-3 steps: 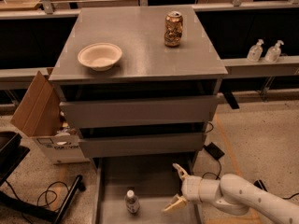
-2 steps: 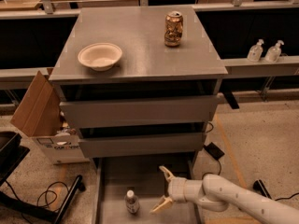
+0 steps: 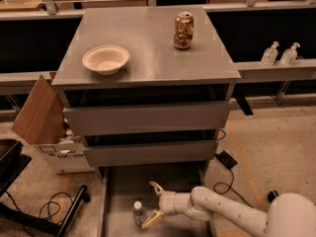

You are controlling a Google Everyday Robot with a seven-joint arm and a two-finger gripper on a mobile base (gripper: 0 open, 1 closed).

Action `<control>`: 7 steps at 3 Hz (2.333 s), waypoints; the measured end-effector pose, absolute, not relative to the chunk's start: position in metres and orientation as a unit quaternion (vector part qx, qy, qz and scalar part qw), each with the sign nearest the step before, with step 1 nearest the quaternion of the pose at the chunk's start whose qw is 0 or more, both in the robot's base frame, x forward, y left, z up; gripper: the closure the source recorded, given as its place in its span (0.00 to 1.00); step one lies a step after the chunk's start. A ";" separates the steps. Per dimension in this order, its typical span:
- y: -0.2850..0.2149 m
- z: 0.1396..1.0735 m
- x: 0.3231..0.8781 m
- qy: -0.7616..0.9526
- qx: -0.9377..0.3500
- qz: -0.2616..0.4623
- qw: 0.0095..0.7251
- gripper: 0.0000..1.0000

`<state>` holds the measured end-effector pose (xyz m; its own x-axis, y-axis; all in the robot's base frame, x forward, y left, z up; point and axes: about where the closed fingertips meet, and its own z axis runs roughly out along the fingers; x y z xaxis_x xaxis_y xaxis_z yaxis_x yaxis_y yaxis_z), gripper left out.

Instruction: Pick blue plastic bottle from bottom drawer and place on counter

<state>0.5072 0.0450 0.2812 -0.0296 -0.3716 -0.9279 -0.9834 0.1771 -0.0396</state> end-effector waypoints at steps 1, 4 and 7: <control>0.060 0.255 0.510 0.618 -0.537 0.368 0.441 0.00; 0.090 0.205 0.494 0.594 -0.521 0.426 0.441 0.48; 0.043 0.391 0.459 0.561 -0.509 0.424 0.496 1.00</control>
Offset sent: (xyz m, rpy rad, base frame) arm 0.0026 0.0402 -0.0744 0.1135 0.0625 0.0541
